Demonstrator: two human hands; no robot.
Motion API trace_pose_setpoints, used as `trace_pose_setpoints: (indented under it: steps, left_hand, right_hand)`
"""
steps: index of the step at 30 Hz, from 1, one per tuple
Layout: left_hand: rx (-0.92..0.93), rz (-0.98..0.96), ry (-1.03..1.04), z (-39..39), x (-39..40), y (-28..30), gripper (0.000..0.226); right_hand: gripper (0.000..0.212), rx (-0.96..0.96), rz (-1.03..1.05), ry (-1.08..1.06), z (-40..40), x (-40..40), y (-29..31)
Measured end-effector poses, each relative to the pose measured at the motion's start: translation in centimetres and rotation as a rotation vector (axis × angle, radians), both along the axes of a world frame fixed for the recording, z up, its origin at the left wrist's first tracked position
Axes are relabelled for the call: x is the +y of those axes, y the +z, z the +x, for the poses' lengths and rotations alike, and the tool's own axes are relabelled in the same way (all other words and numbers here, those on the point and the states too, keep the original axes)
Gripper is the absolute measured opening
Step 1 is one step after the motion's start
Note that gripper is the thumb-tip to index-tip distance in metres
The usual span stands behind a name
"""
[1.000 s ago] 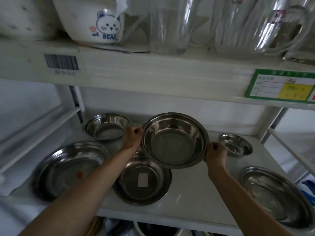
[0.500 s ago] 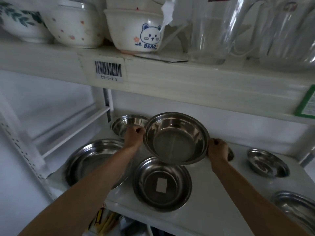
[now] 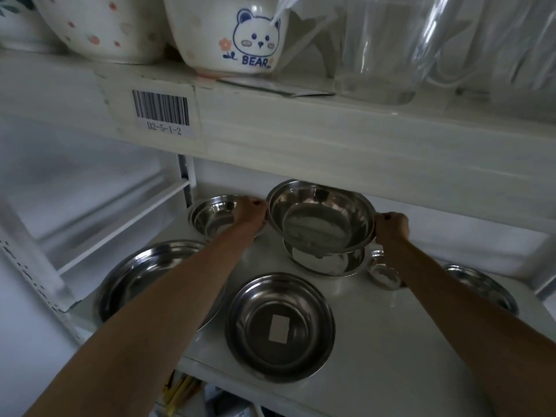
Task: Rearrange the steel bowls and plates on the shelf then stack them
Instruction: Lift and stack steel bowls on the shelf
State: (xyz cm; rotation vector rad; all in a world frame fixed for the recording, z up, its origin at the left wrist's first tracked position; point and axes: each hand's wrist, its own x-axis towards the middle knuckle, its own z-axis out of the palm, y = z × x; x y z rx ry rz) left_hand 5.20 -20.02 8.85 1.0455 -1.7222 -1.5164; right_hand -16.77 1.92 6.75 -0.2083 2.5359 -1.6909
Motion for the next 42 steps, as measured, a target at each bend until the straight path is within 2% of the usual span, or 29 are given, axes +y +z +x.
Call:
trace_pose_setpoints:
  steps: [2, 4, 8, 13, 17, 19, 21, 32, 35, 42]
  left_hand:
    - [0.047, 0.054, 0.011, -1.0, -0.1, -0.3, 0.021]
    - [0.044, 0.03, -0.013, -1.6, 0.3, -0.4, 0.018]
    - [0.014, 0.062, -0.033, -2.8, 0.7, -2.4, 0.022]
    - [-0.011, 0.111, -0.023, -4.1, 0.9, -4.9, 0.027]
    - [-0.051, 0.089, 0.007, -4.7, 0.7, -6.4, 0.03]
    - [-0.052, 0.092, 0.02, -5.0, 0.5, -7.1, 0.023]
    - [-0.051, 0.085, 0.039, -5.2, 0.5, -7.6, 0.014]
    - [-0.13, 0.033, 0.083, -7.3, -0.5, -10.4, 0.024]
    - [-0.118, 0.001, 0.071, -7.2, 0.3, -10.3, 0.017]
    - [-0.19, -0.111, 0.063, -7.0, 0.8, -10.7, 0.018]
  right_hand:
    - [0.054, 0.008, 0.016, -0.016, -2.0, -0.2, -1.0]
    - [0.04, 0.001, 0.054, -0.028, -2.4, -0.2, -1.2]
    - [0.032, 0.018, 0.141, -0.05, 1.6, 0.4, 0.6]
    - [0.014, 0.023, 0.254, -0.017, 1.7, 0.5, -1.7]
    - [0.025, 0.013, 0.312, -0.006, 1.1, 0.5, -3.5]
    - [0.03, 0.027, 0.331, 0.005, 1.1, 0.4, -3.8]
    - [0.03, 0.042, 0.358, 0.021, 1.1, 0.3, -4.1]
    - [0.027, 0.095, 0.429, 0.039, 0.3, 0.6, -5.4]
    - [0.028, 0.101, 0.45, 0.044, 0.1, 0.8, -5.8]
    - [0.033, 0.111, 0.512, 0.058, -0.2, 0.9, -6.6]
